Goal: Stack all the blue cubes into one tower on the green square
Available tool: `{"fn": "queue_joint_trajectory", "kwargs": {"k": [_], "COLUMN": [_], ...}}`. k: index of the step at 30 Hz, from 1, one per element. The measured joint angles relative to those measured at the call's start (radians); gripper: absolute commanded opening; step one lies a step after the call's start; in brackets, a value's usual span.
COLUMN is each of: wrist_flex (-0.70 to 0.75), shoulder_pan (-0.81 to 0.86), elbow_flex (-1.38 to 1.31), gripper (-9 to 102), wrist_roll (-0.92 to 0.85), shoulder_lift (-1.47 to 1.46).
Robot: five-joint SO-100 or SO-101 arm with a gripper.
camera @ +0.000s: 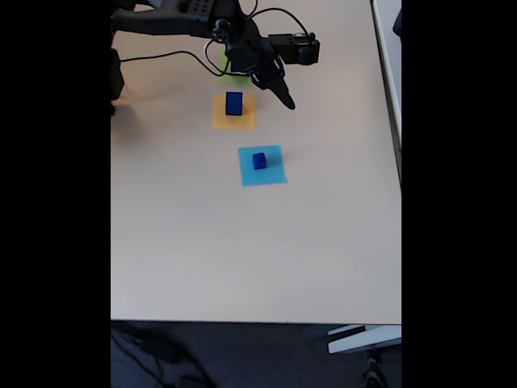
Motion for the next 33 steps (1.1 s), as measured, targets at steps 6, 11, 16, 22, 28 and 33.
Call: {"fn": "queue_joint_trajectory", "kwargs": {"k": [6, 11, 16, 22, 28, 33], "wrist_flex": [0.084, 0.091, 0.069, -0.038, -0.11, -0.13], "shoulder_pan": [-0.098, -0.152, -0.147, -0.146, -0.176, -0.184], "elbow_flex": [0.086, 0.264, 0.376, 0.518, 0.572, 0.583], "gripper": [26, 37, 42, 42, 41, 41], "wrist_roll": [0.218, 0.337, 0.357, 0.357, 0.393, 0.403], "shoulder_lift": [0.061, 0.124, 0.146, 0.169, 0.169, 0.169]}}
